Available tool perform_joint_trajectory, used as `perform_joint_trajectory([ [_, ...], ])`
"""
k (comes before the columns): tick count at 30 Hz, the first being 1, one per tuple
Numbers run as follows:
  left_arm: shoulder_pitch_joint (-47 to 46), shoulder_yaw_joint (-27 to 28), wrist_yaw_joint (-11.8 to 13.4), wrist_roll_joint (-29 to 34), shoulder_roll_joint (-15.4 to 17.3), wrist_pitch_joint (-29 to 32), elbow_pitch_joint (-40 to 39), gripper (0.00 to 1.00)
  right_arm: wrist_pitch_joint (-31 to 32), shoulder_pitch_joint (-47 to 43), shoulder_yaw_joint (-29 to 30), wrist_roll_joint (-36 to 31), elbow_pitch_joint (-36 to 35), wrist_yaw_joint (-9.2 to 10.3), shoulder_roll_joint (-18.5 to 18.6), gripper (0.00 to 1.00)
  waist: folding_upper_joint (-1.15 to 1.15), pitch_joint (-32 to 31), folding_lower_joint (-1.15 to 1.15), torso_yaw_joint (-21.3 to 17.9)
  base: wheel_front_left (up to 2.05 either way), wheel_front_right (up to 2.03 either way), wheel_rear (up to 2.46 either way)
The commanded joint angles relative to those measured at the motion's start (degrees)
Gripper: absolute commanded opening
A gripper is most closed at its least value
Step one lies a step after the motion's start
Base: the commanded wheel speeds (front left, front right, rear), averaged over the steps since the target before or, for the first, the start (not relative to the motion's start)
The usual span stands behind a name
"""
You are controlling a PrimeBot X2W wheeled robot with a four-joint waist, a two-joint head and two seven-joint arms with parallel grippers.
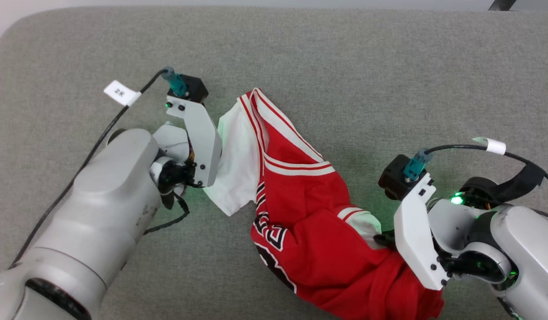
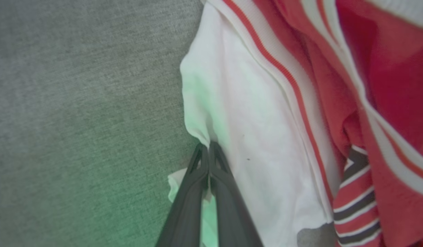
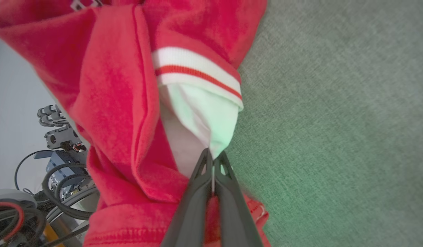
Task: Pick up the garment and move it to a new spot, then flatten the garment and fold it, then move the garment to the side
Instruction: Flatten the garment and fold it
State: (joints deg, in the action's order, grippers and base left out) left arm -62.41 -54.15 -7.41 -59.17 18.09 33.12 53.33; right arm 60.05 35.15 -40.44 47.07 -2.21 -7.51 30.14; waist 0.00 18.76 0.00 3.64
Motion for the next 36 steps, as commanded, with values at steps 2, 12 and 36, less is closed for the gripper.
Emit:
perform_joint_trajectory([
  [2,0.52,-1.21,-0.03,-0.74,-0.21,0.04,1.0,0.0,-0.58,1.13,0.5,0.35,0.15,0.04,0.39,0.0,0.0,-0.19,0.0,0.09,0.0,0.0,0.0],
  [12,-2.38,-3.11,-0.03,-2.47,0.68,-2.13,2.16,0.0,-4.95,4.77,2.84,-0.02,2.86,0.04,-0.4,0.0,0.0,-3.22,0.0,-0.16,0.0,0.0,0.0],
  [36,-13.61,-6.99,-0.02,-0.62,6.85,-10.4,2.97,0.0,-24.81,22.23,0.62,-2.93,20.08,0.05,0.96,0.0,0.0,-19.05,0.0,-3.16,0.0,0.0,0.0],
])
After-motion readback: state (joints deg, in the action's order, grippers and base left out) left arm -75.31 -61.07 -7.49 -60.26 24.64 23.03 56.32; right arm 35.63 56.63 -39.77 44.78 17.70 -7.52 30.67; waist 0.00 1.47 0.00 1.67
